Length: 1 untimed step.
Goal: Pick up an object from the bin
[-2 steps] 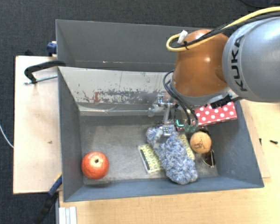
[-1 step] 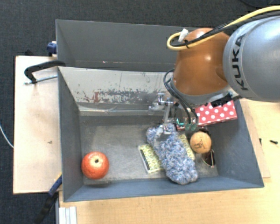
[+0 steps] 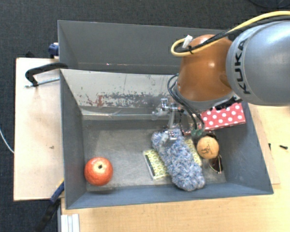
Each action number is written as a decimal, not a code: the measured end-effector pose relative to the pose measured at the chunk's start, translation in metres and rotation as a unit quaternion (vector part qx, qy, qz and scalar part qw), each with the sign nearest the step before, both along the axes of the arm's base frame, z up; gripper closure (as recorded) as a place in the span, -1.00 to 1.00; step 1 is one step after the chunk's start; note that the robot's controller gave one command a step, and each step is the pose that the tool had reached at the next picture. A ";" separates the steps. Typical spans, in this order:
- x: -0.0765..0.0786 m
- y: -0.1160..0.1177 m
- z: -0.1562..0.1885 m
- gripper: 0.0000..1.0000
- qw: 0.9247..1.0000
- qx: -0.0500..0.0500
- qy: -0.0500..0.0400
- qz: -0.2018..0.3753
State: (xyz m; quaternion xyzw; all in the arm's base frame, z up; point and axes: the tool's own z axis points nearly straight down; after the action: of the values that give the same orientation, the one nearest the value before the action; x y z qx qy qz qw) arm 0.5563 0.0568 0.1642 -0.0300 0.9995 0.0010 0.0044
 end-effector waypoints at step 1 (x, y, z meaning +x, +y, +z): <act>0.013 -0.015 -0.067 -1.00 0.996 -0.001 0.001 0.092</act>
Offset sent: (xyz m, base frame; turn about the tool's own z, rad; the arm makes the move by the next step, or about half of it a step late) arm 0.0257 -0.0425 -0.0868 -0.2307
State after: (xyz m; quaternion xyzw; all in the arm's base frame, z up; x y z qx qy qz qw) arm 0.5688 0.0417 0.0976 -0.1218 0.9925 0.0003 0.0033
